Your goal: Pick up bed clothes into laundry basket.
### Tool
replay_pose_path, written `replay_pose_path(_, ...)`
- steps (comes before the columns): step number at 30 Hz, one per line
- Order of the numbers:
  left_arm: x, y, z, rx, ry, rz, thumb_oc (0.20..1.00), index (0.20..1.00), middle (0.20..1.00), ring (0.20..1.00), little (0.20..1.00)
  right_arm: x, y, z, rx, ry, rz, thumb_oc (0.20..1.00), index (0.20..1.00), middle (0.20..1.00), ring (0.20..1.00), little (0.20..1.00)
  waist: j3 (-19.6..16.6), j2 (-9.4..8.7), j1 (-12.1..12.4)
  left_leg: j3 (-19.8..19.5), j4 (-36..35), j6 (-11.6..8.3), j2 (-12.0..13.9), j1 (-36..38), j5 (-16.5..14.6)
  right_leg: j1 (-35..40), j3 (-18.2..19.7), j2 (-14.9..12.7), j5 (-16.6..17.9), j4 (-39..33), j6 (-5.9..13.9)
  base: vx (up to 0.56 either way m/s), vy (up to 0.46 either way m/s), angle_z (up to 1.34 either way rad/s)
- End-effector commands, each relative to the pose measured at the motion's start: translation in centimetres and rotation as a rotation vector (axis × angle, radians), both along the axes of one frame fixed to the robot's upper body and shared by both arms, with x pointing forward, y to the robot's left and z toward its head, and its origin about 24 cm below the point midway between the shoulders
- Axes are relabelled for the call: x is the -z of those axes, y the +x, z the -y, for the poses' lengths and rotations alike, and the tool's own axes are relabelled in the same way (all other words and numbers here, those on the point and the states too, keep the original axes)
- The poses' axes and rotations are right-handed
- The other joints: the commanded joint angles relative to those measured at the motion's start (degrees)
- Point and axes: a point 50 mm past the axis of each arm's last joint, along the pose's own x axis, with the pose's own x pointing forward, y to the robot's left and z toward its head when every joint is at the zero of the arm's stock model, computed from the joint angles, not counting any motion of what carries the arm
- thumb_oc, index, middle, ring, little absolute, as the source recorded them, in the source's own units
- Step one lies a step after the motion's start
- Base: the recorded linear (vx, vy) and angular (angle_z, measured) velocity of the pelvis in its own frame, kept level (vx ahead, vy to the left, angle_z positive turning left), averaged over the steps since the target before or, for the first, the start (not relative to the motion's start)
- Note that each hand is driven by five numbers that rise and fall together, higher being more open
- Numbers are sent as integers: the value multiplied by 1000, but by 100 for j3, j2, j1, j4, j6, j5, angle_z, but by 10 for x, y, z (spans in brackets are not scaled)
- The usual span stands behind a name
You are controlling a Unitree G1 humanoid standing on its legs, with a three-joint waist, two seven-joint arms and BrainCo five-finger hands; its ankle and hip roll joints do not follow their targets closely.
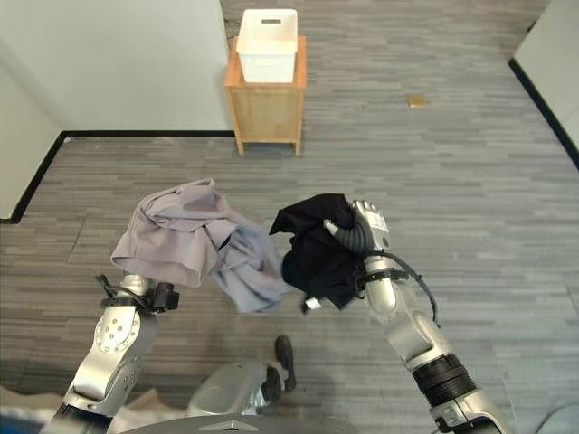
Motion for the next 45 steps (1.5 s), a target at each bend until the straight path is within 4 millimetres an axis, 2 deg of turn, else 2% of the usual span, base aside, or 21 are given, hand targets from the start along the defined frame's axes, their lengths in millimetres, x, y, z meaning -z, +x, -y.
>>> replay_pose_path(1,-32,-12,9,23,25,172,200,200,200,200,200,-31,3,14,55,-8,168,200,200,200,200,200,-280,110,-189,-555,-4053,-75,-515,1593,1791,-107,-375,-7,1824,-584,270,541,29,24)
replay_pose_path(4,-33,-9,11,13,44,178,200,200,200,200,200,-39,-1,23,95,-1,208,200,200,200,200,200,-180,274,-519,-997,-4082,-137,-495,1921,1616,-625,-536,-298,1273,-581,-36,558,-21,90)
replay_pose_path(6,-30,-9,13,16,85,173,200,200,200,200,200,-46,-6,35,148,13,249,200,200,200,200,200,-103,286,-864,-1432,-4076,-348,-486,2267,1393,-977,-290,-209,942,-1829,-250,559,-197,191)
replay_pose_path(8,-28,-9,12,10,109,170,200,200,200,200,200,-46,-9,43,189,23,262,200,200,200,200,200,-134,228,-1035,-1612,-4120,-504,-430,2519,1161,-1070,-293,-187,1049,-2968,-227,482,-223,187)
replay_pose_path(11,-27,-8,9,-5,119,166,200,200,200,200,200,-46,-10,48,215,17,263,200,200,200,200,200,-164,204,-1139,-1644,-4127,-611,-375,2866,910,-1302,-635,-152,1423,-3591,-121,469,-163,110)
replay_pose_path(12,-27,-8,5,-16,133,160,200,200,200,200,200,-44,-10,50,226,-1,248,200,200,200,200,200,-158,199,-1147,-1495,-4097,-735,-298,3183,733,-1412,-1400,-274,1650,-3878,-65,437,-177,109)
replay_pose_path(14,-28,-9,2,-20,140,164,200,200,200,200,200,-43,-9,50,225,-18,242,200,200,200,200,200,-192,151,-1092,-1275,-4007,-816,-283,3450,522,-1430,-2267,-460,1776,-3916,-106,402,-186,74)
replay_pose_path(17,-28,-8,7,-12,136,165,200,200,200,200,200,-40,-12,50,229,-27,230,200,200,200,200,200,-267,169,-1227,-1348,-3667,-899,-126,3611,402,-1272,-2139,-319,1761,-4050,-276,501,-250,-17)
replay_pose_path(18,-27,-8,11,-2,126,170,200,200,200,200,200,-40,-16,52,223,-57,240,200,200,200,200,200,-327,356,-1290,-1443,-1765,-1277,182,3209,1230,-851,-1808,43,1658,-4200,-562,527,-303,-57)
replay_pose_path(20,-29,-8,11,-7,112,179,200,200,200,200,200,-47,-14,53,223,-67,277,200,200,200,200,200,-160,245,-1158,-1726,49,-1307,20,2379,1663,-494,-1618,158,1456,-4270,-805,370,-275,-72)
replay_pose_path(23,-33,-7,10,-15,97,196,200,200,200,200,200,-62,-8,54,229,-78,339,200,200,200,200,200,48,66,-935,-1788,657,-1122,-59,1473,1486,-270,-1254,108,1288,-4270,-860,331,-49,-143)
replay_pose_path(27,-31,-7,12,-23,78,190,200,200,200,200,200,-78,-6,52,217,-91,419,200,200,200,200,200,60,187,-609,-1899,-1481,-942,7,1215,1060,-55,-628,236,1040,-4270,-589,367,151,-183)
replay_pose_path(29,-30,-6,15,-14,76,186,200,200,200,200,200,-82,-6,52,217,-103,437,200,200,200,200,200,18,214,-518,-1955,-2405,-931,-54,1338,1257,5,-445,238,1005,-4270,-551,329,127,-107)
replay_pose_path(31,-23,-4,24,23,75,160,200,200,200,200,200,-100,-3,56,237,-121,525,200,200,200,200,200,-84,386,-426,-2138,-3541,-939,-248,1135,1923,325,-199,458,777,-4270,-604,399,84,-73)
replay_pose_path(35,-26,-1,33,72,76,172,200,200,200,200,200,-126,-1,59,263,-121,638,200,200,200,200,200,-109,482,-387,-1602,-3810,-896,-342,1041,2174,690,-155,552,477,-4270,-698,302,57,-45)
replay_pose_path(38,-27,-1,39,117,53,168,200,200,200,200,200,-136,1,61,289,-151,668,200,200,200,200,200,-286,512,-270,-1614,-3993,-724,-444,1223,2254,914,-98,558,433,-4033,-692,308,107,-53)
replay_pose_path(39,-27,-1,41,134,55,163,200,200,200,200,200,-136,3,61,293,-151,666,200,200,200,200,200,-323,474,-248,-1560,-4047,-652,-461,1334,2180,850,-119,544,369,-3681,-646,283,65,-60)
replay_pose_path(40,-26,-1,41,142,54,152,200,200,200,200,200,-137,7,55,286,-147,657,200,200,200,200,200,-264,484,-291,-1509,-4093,-487,-445,1665,1963,305,-180,427,440,-2349,-317,244,64,-39)
replay_pose_path(41,-27,-1,41,141,55,153,200,200,200,200,200,-138,7,55,285,-146,658,200,200,200,200,200,-261,494,-280,-1487,-4087,-481,-429,1629,2024,249,-171,437,471,-2313,-326,291,106,-32)
replay_pose_path(42,-27,-1,43,149,71,156,200,200,200,200,200,-142,9,48,263,-145,674,200,200,200,200,200,-151,615,-472,-1544,-4129,-419,-314,1922,1889,-356,-85,446,784,-1253,-10,84,64,-24)
replay_pose_path(45,-29,1,44,154,72,169,200,200,200,200,200,-153,9,43,252,-130,717,200,200,200,200,200,-94,669,-552,-1589,-4134,-416,-306,2027,1783,-784,-75,209,772,-900,18,174,-4,4)
